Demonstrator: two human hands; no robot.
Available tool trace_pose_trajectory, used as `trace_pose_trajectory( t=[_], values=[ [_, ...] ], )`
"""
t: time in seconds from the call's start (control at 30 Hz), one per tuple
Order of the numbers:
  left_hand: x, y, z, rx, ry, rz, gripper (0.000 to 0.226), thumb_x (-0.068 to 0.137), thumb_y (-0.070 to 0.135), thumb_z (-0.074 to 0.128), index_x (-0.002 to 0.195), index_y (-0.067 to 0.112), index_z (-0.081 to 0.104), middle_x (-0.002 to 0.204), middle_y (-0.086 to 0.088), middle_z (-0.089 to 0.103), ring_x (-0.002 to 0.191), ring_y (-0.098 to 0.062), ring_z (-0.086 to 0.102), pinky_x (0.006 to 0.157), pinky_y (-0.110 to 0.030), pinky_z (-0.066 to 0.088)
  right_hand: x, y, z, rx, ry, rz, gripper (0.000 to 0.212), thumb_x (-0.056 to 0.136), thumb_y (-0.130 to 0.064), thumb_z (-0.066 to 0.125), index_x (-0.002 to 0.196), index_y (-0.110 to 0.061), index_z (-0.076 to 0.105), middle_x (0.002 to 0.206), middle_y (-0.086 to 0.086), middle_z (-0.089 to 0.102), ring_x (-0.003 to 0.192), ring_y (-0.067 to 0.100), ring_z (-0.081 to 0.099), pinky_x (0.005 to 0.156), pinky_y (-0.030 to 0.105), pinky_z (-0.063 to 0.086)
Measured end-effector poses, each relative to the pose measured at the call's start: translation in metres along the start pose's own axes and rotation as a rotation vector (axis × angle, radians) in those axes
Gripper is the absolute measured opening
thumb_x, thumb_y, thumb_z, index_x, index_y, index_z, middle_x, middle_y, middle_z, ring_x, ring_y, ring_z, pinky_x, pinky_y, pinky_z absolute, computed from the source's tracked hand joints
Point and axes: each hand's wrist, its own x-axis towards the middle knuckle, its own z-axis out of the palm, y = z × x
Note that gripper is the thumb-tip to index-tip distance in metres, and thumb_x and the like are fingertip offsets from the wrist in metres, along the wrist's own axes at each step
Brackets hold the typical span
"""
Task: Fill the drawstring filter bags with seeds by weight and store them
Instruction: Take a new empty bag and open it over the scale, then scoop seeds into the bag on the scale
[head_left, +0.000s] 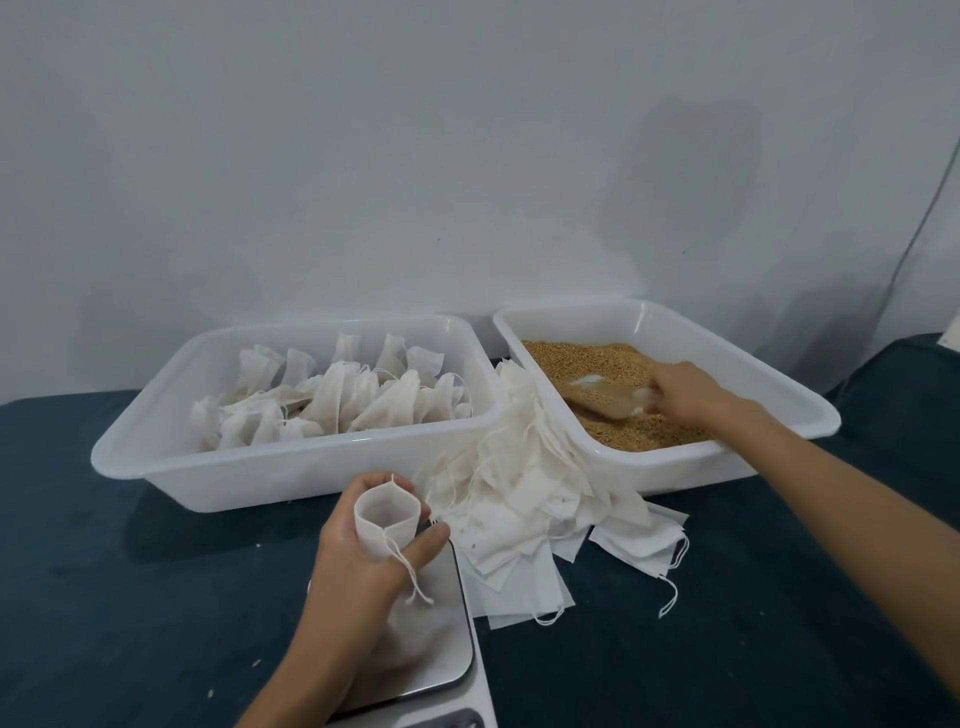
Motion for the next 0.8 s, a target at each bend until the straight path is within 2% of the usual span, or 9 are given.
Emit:
trace_pose_trajectory(
  t=[0.2,0.27,0.33,0.4,0.47,0.57,0.7,0.73,0.8],
  values=[
    [-0.001,-0.001,0.0,-0.01,-0.02,0.002,0.039,0.076,-0.003,0.088,0.103,0.011,0.063,0.084,-0.005,0.071,0.075,-0.012,0.068,0.067,-0.016,0.053,-0.015,0.0,-0.012,0.109,0.097,0.009,0.02,0.094,-0.024,0.07,0.101,-0.005,0.066,0.099,0.012,0.069,0.091,0.027,0.062,0.085,0.042,0.051],
    [-0.002,0.001,0.001,-0.014,-0.024,0.002,0.045,0.068,0.011,0.091,0.104,0.012,0.064,0.086,-0.005,0.072,0.077,-0.014,0.069,0.07,-0.021,0.055,-0.022,-0.003,-0.017,0.173,0.134,-0.006,0.021,0.094,-0.023,0.07,0.106,-0.005,0.066,0.102,0.011,0.069,0.094,0.027,0.062,0.086,0.041,0.05],
    [-0.003,0.003,0.003,-0.002,-0.03,-0.003,0.046,0.064,0.023,0.083,0.105,0.014,0.064,0.087,-0.003,0.072,0.08,-0.016,0.07,0.073,-0.026,0.053,-0.03,-0.008,-0.024,0.247,0.169,-0.038,0.02,0.093,-0.021,0.071,0.106,-0.005,0.067,0.105,0.01,0.07,0.098,0.027,0.063,0.088,0.04,0.049],
    [-0.004,0.003,0.003,0.0,-0.037,-0.009,0.046,0.065,0.024,0.083,0.105,0.014,0.064,0.088,-0.003,0.072,0.08,-0.016,0.069,0.074,-0.029,0.053,-0.04,-0.015,-0.031,0.301,0.191,-0.08,0.019,0.093,-0.018,0.071,0.106,-0.005,0.067,0.108,0.01,0.071,0.102,0.026,0.065,0.092,0.038,0.049],
    [-0.004,0.003,0.003,0.004,-0.046,-0.017,0.045,0.069,0.015,0.091,0.105,0.012,0.064,0.089,-0.004,0.072,0.079,-0.014,0.069,0.073,-0.028,0.054,-0.051,-0.024,-0.037,0.336,0.205,-0.135,0.021,0.093,-0.016,0.071,0.111,-0.005,0.068,0.112,0.009,0.071,0.107,0.025,0.065,0.094,0.034,0.049],
    [-0.003,0.001,0.003,-0.003,-0.059,-0.027,0.034,0.079,-0.002,0.085,0.103,0.01,0.063,0.088,-0.006,0.071,0.076,-0.011,0.068,0.068,-0.018,0.053,-0.07,-0.039,-0.05,0.405,0.234,-0.235,0.02,0.093,-0.015,0.07,0.111,-0.006,0.068,0.111,0.006,0.072,0.106,0.02,0.065,0.09,0.026,0.046],
    [-0.002,-0.003,0.004,0.002,-0.063,-0.036,0.034,0.08,0.0,0.085,0.103,0.013,0.064,0.086,-0.004,0.072,0.075,-0.009,0.067,0.067,-0.014,0.051,-0.097,-0.062,-0.068,0.502,0.181,-0.38,0.015,0.092,-0.015,0.072,0.104,-0.022,0.068,0.103,-0.013,0.071,0.101,0.0,0.065,0.082,0.008,0.044],
    [-0.002,-0.003,0.004,0.002,-0.066,-0.043,0.035,0.08,0.001,0.085,0.103,0.015,0.064,0.087,-0.005,0.072,0.076,-0.01,0.067,0.067,-0.015,0.051,-0.104,-0.067,-0.072,0.508,0.158,-0.42,0.016,0.091,-0.015,0.072,0.103,-0.025,0.068,0.102,-0.018,0.07,0.101,-0.007,0.064,0.082,0.007,0.045],
    [-0.002,-0.003,0.005,-0.006,-0.069,-0.058,0.037,0.079,0.006,0.087,0.105,0.019,0.064,0.091,-0.005,0.073,0.081,-0.013,0.068,0.068,-0.018,0.053,-0.116,-0.077,-0.076,0.48,0.124,-0.501,0.017,0.091,-0.019,0.073,0.107,-0.024,0.071,0.103,-0.021,0.071,0.101,-0.011,0.063,0.087,0.012,0.048]
  ],
)
